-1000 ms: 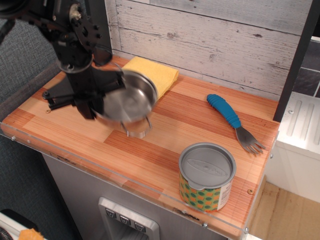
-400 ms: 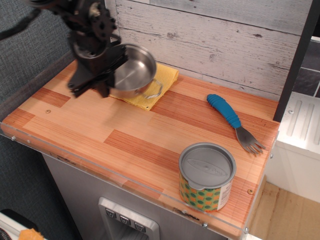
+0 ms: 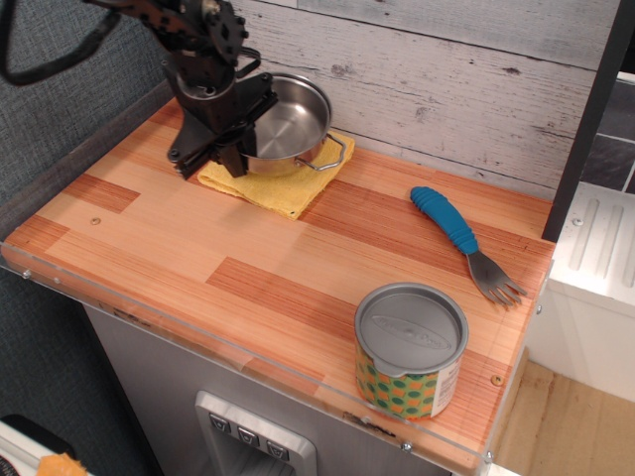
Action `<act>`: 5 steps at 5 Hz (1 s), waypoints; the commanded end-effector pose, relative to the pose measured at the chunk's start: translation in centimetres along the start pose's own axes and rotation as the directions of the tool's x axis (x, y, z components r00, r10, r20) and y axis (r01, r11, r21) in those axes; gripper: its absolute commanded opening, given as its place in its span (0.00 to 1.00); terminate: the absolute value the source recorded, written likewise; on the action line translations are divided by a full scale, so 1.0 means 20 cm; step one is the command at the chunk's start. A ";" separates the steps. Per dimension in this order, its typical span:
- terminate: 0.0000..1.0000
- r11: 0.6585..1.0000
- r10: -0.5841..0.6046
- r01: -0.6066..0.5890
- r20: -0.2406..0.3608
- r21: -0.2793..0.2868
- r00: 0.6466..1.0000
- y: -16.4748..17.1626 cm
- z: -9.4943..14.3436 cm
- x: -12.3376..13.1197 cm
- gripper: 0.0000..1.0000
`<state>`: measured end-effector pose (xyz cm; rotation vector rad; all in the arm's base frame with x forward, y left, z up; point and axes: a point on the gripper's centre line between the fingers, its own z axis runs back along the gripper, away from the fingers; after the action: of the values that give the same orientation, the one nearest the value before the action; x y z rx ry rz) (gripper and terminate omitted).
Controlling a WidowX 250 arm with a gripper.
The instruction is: PICK UP THE VESSEL KEEP NEAR TO THE YELLOW TOWEL
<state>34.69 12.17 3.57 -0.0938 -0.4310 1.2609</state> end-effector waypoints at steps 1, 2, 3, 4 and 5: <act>0.00 1.000 -0.016 0.016 -0.020 -0.013 1.000 -0.03 0.03 0.03 0.00; 0.00 0.999 -0.022 0.024 -0.085 0.027 0.996 -0.03 0.03 0.05 1.00; 0.00 0.998 -0.035 0.038 -0.071 0.046 0.997 -0.03 0.07 0.06 1.00; 0.00 0.996 -0.070 0.072 -0.038 0.045 0.997 -0.05 0.14 0.08 1.00; 0.00 0.997 -0.045 0.048 -0.047 0.063 0.998 -0.07 0.21 0.10 1.00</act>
<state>34.88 12.45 5.47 -0.0348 -0.2702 1.2236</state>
